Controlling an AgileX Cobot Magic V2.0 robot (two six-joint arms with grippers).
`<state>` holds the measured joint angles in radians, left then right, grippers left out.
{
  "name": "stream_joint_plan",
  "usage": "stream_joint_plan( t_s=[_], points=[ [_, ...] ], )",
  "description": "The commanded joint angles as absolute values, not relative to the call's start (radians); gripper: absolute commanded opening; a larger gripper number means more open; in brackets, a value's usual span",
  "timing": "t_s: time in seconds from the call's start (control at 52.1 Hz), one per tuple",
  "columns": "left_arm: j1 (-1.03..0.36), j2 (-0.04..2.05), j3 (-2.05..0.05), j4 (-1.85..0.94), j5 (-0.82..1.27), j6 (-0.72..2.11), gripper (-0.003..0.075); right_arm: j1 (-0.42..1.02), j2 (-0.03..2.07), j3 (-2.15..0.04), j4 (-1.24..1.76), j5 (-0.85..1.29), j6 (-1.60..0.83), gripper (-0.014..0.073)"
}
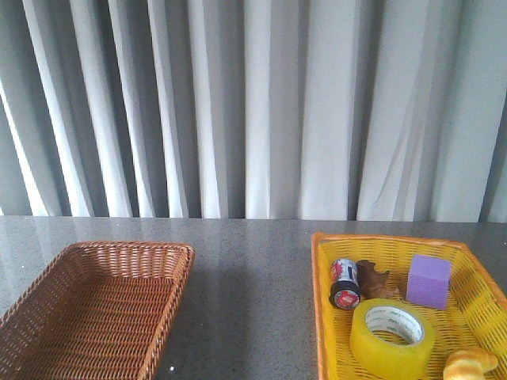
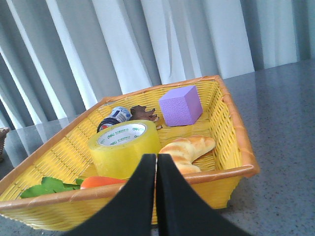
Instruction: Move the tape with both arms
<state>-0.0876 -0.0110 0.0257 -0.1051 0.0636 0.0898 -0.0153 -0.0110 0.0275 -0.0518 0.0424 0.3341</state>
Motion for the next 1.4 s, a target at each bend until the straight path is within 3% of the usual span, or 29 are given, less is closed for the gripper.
stream_joint_plan(
  t_s=[0.0,0.346,0.442,0.595,0.749,0.902,1.152,1.286,1.382],
  points=[
    [-0.086,-0.008,-0.003,-0.117,-0.025,0.088,-0.0006,-0.021,-0.024,0.032,-0.014,-0.043,0.336,-0.0006],
    [-0.086,-0.008,-0.003,-0.118,-0.2,0.083,-0.0006,-0.021,-0.024,0.032,0.069,-0.114,0.336,-0.0006],
    [-0.086,-0.008,-0.003,-0.159,-0.275,-0.03,-0.0006,-0.021,-0.024,0.012,0.102,-0.121,0.35,-0.0006],
    [-0.086,-0.007,-0.026,-0.162,-0.345,-0.17,-0.0006,-0.02,-0.002,-0.117,0.069,-0.032,0.34,-0.0003],
    [-0.092,0.011,-0.126,-0.088,-0.301,-0.185,-0.0006,-0.02,0.153,-0.331,0.0,0.113,0.275,0.002],
    [-0.092,0.07,-0.255,-0.056,-0.212,-0.202,-0.0004,-0.019,0.38,-0.542,-0.011,0.134,0.14,0.0133],
    [-0.092,0.195,-0.379,-0.056,-0.126,-0.201,0.0004,-0.02,0.627,-0.733,-0.008,0.048,0.075,0.0467],
    [-0.092,0.208,-0.379,-0.057,-0.124,-0.201,0.0003,-0.02,0.677,-0.738,0.009,-0.03,0.091,0.0505],
    [-0.092,0.208,-0.379,-0.057,-0.122,-0.201,0.0003,-0.02,0.759,-0.802,-0.041,0.1,0.064,0.0501]
  ],
)
